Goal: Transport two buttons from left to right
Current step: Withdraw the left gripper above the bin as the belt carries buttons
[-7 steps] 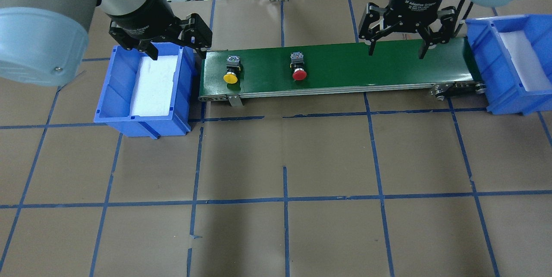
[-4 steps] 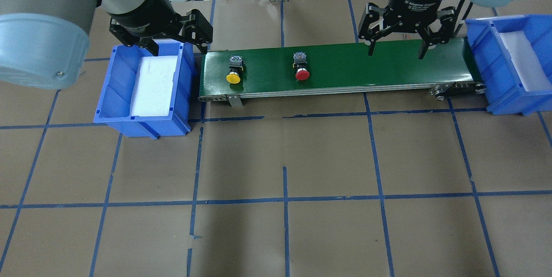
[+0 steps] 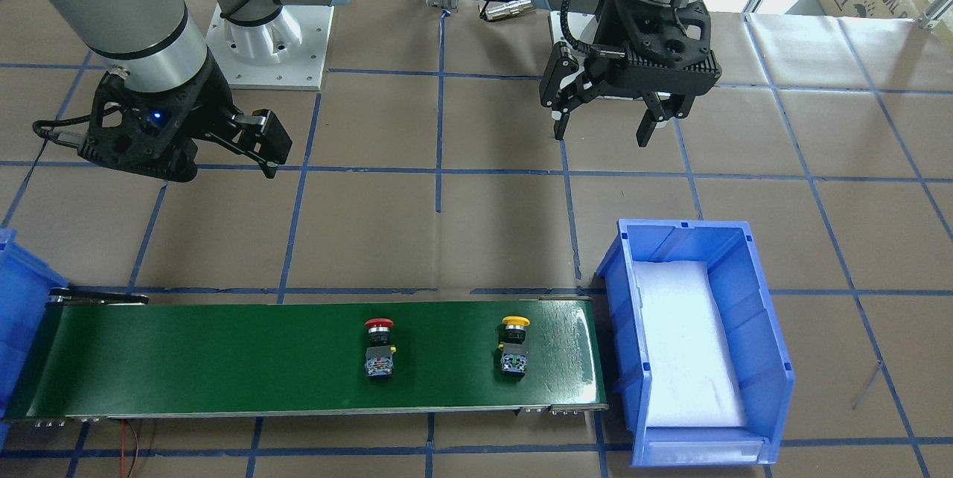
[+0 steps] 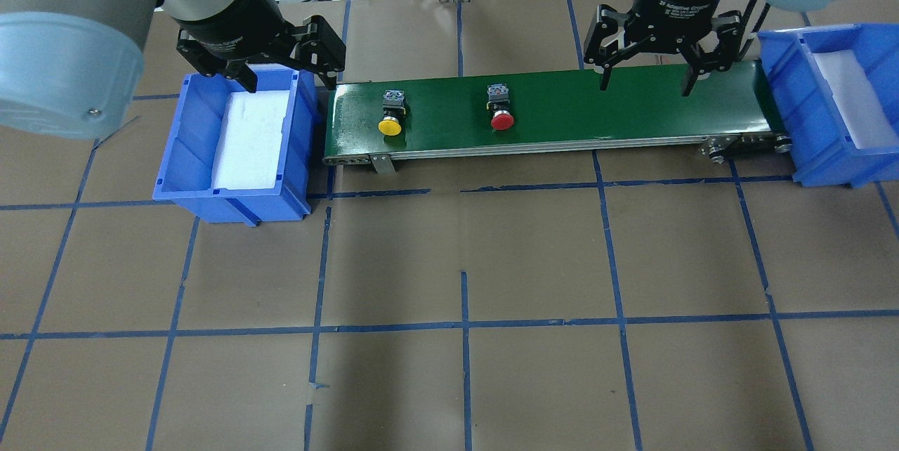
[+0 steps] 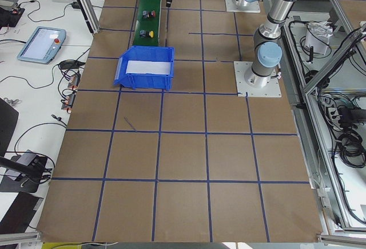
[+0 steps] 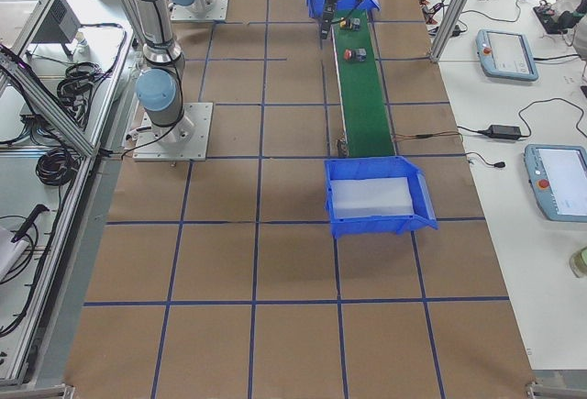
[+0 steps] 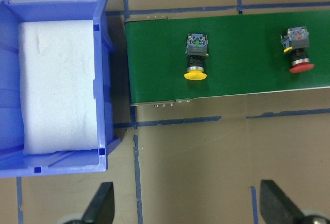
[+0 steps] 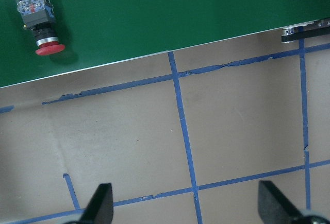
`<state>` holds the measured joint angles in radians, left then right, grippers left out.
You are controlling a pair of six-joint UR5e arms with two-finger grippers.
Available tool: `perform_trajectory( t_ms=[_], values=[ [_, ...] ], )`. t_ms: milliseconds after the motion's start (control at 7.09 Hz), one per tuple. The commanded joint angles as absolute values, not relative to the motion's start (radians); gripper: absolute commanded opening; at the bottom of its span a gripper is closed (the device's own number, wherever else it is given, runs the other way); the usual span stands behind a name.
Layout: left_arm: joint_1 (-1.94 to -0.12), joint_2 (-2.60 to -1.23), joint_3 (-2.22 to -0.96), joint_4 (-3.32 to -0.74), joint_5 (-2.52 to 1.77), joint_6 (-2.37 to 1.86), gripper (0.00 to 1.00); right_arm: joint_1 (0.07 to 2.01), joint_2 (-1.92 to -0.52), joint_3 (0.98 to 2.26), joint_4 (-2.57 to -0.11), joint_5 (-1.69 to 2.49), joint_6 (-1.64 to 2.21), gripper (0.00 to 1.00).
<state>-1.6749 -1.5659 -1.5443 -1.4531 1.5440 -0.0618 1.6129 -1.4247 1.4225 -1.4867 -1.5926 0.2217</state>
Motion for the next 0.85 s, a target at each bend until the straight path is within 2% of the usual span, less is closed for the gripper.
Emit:
perform_trajectory(
  t_ms=[0,705],
  values=[
    [-1.674,-1.555,-1.537,-1.516,1.551,-0.058,1.0,1.612,-1.422,1.419,-1.488,-1.594,0.21,1.0],
    [-1.675,-1.542,-1.555,-1.514,1.552,-0.055,1.0,1.608,-1.417,1.416,-1.499,-1.594,0.19,1.0]
  ],
)
